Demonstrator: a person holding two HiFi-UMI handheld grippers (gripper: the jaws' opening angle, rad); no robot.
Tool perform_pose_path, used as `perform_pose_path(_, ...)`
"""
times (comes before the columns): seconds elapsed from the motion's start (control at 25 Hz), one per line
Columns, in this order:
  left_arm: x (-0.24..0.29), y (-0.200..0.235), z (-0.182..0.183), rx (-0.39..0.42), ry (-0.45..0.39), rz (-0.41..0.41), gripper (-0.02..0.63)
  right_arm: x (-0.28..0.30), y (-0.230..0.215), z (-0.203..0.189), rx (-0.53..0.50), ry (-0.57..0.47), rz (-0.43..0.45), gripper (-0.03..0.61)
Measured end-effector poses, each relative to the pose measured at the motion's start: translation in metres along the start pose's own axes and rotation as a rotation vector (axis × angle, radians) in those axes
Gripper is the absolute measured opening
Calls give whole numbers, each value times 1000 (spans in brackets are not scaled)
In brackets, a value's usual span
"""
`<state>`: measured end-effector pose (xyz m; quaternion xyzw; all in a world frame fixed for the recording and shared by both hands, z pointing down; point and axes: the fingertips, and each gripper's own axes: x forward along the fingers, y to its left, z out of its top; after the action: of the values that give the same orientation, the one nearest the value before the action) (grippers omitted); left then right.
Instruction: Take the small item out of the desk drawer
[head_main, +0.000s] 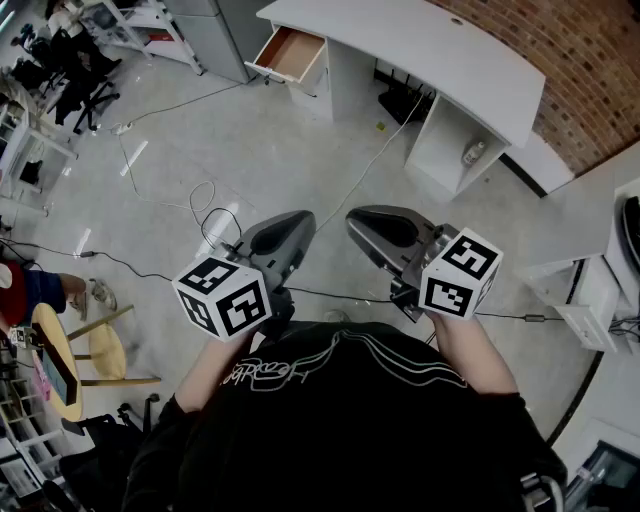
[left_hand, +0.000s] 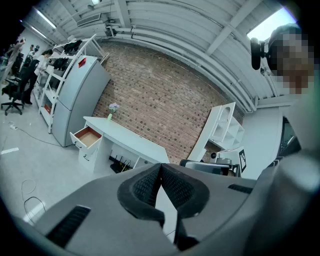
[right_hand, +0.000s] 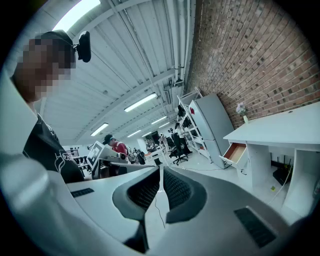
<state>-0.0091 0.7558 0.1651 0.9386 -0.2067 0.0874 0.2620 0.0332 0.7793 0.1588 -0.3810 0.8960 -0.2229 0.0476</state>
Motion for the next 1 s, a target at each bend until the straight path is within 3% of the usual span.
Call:
perform_pose_path(0.32,-6,-16,-1,52,20,15,21,-7,6,6,-9,-29,22,55)
perform_pose_path(0.52,-17,-15,3,53,4,50,21,-4,2,10,-23,-33,-12,55)
perform_pose_path(1.0,-5,18,24,34,-39,29,21,20,-19,18,-31,-18,-26,55)
